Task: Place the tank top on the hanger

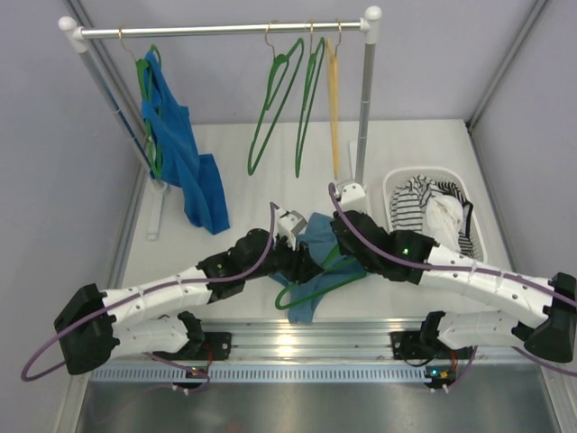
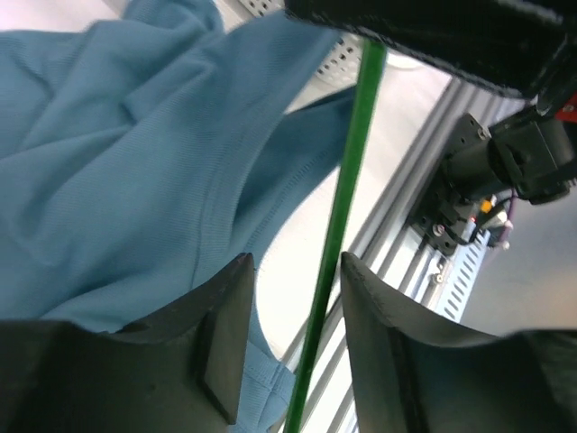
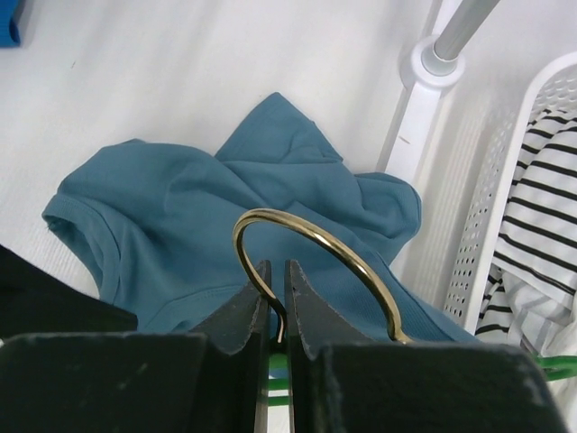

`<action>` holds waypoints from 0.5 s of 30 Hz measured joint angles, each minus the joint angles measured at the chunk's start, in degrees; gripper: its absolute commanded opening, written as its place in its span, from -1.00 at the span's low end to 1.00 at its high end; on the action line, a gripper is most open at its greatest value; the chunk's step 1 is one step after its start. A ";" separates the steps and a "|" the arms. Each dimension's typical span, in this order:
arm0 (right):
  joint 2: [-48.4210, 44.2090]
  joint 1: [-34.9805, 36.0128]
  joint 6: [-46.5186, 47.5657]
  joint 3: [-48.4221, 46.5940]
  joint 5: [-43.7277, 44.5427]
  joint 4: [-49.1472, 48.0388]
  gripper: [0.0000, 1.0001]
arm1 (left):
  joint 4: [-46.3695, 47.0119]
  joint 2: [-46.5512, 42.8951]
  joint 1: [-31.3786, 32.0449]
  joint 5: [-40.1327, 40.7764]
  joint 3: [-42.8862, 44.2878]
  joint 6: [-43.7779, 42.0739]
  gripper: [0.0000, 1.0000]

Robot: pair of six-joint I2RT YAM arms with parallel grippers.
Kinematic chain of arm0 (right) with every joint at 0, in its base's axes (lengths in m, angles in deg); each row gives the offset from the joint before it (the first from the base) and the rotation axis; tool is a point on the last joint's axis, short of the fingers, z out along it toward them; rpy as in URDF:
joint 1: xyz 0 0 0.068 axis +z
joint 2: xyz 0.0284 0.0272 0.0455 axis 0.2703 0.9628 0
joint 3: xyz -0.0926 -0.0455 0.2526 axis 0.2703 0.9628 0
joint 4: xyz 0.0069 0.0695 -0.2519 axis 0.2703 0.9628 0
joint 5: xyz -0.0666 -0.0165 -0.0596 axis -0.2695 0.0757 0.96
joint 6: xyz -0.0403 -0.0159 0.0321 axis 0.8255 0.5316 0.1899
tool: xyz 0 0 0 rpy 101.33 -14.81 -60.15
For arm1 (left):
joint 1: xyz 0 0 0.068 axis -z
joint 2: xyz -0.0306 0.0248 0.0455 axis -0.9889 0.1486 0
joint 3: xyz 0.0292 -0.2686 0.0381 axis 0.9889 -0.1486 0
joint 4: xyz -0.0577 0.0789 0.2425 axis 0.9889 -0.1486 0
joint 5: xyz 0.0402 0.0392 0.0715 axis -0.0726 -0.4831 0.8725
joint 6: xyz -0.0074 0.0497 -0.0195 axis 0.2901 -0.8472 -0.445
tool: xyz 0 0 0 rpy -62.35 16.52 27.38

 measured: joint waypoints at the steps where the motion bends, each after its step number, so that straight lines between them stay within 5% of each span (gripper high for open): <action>1: -0.52 0.00 0.20 0.44 -0.28 -0.15 -1.00 | -0.61 -0.90 0.00 1.11 0.00 0.33 0.03; 15: -5.57 0.02 3.30 4.26 -4.33 -2.32 -1.00 | -17.27 -9.35 -0.02 15.15 3.54 7.39 -0.02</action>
